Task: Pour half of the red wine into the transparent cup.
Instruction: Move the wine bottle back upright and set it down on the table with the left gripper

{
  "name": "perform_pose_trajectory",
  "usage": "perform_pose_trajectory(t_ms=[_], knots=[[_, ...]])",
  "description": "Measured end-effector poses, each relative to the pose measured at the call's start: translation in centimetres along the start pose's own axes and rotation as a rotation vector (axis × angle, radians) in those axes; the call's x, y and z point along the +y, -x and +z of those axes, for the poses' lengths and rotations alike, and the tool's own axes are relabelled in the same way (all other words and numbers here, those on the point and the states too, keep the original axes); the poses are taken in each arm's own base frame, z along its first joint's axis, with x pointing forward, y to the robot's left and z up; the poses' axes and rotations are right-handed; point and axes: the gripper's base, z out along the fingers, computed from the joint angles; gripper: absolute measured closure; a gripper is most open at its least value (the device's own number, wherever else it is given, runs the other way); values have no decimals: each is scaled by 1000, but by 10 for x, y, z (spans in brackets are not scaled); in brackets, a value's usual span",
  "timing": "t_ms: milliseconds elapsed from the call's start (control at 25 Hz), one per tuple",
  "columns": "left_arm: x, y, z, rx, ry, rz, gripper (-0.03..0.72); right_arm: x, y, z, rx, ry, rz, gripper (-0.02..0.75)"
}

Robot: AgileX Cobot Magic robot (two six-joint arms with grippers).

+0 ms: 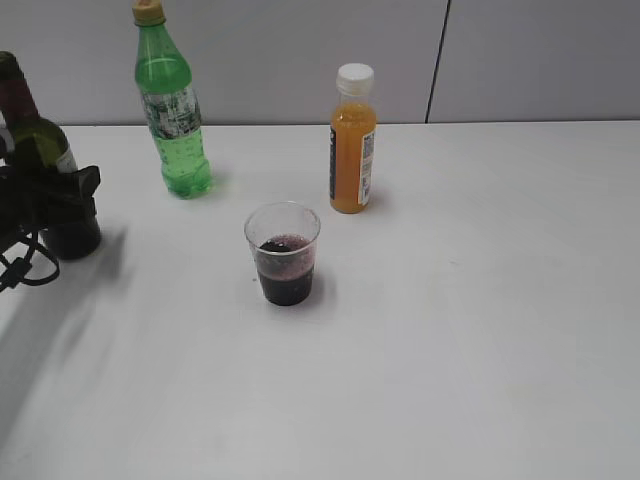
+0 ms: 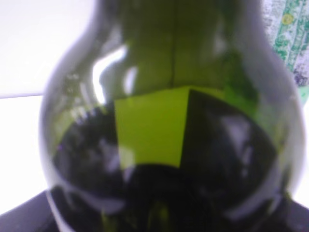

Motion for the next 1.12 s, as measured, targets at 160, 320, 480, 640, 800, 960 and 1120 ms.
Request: perform_pose_trajectory(t_ms=[160,320,480,640,800,960,1120], knots=[[0,-2,1,-2,-1,0,141,0,0,0,0,0,1,150],[-1,-2,1,-5,-7,2,141,0,0,0,0,0,1,150],[-1,-2,1,-6,-8,3,137,0,0,0,0,0,1,150],[-1,1,-1,-48,-7,2,23,0,0,0,0,0,2,150],[-2,-6,-11,-11,-9,-3,-1,0,0,0,0,0,2,150],[-2,1,-24,-15,-1,-5,-3,0,0,0,0,0,2,150],[0,10,-42,-24,33,12,-3,0,0,0,0,0,2,150]])
